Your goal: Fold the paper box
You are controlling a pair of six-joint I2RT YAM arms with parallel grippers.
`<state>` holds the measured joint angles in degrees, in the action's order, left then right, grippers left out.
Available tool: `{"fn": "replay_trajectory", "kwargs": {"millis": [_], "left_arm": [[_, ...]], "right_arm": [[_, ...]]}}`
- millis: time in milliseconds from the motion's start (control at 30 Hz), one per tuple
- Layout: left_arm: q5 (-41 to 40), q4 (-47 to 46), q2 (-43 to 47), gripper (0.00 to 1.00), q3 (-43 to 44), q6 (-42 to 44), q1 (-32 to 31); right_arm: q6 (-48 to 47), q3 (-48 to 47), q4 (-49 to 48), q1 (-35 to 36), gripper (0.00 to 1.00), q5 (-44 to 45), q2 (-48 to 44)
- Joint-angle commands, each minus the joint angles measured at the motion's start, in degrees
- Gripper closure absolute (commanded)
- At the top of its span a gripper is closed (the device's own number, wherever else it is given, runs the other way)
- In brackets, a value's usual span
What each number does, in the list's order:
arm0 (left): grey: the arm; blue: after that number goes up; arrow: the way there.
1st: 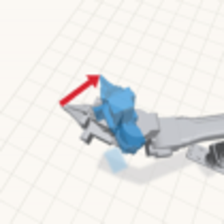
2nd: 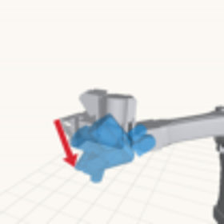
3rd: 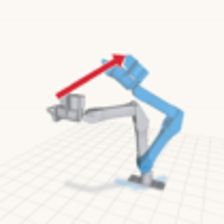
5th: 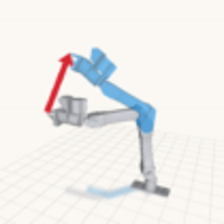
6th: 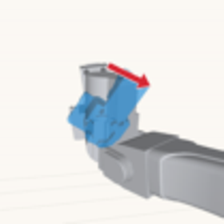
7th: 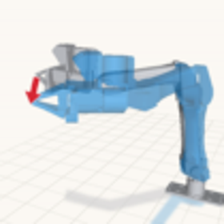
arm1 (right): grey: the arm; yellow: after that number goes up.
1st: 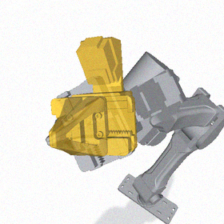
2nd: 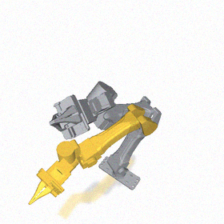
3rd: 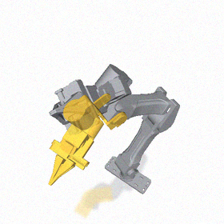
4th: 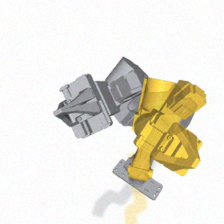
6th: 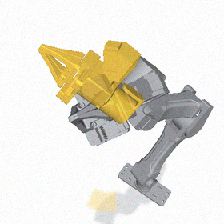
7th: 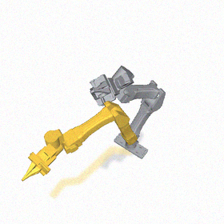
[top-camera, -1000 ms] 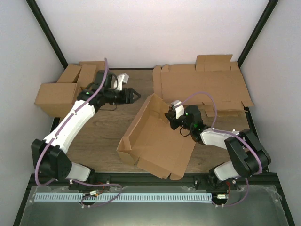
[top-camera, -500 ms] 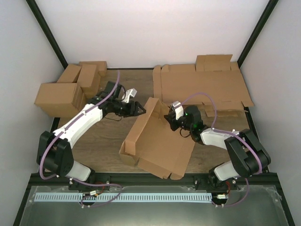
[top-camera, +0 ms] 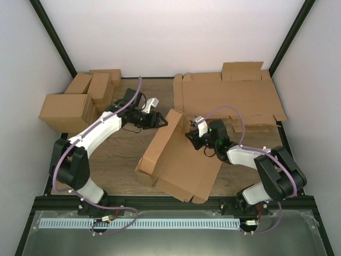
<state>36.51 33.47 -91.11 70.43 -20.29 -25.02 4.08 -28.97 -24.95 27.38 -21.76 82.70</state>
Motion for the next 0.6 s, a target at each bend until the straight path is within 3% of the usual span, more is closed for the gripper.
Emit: {"fn": "replay_trajectory", "kwargs": {"millis": [0,233,433,567], "left_arm": [[0.69,0.9,-1.49,0.41,1.78,2.34,-0.09],[3.59,1.27,-2.68,0.41,3.62,3.84,-0.06],[3.49,3.85,-3.96,0.41,6.03,5.99,-0.07],[3.05,4.43,-4.29,0.41,6.43,6.65,-0.1]], "right_arm": [[0.04,-1.59,0.69,0.66,0.84,-1.68,0.01],[-4.71,-4.28,1.33,0.65,0.71,-4.64,1.05],[-7.94,-7.49,5.96,-0.11,0.67,-6.48,0.87],[-7.71,-8.08,9.69,-1.32,0.54,-10.7,-0.59]]}}
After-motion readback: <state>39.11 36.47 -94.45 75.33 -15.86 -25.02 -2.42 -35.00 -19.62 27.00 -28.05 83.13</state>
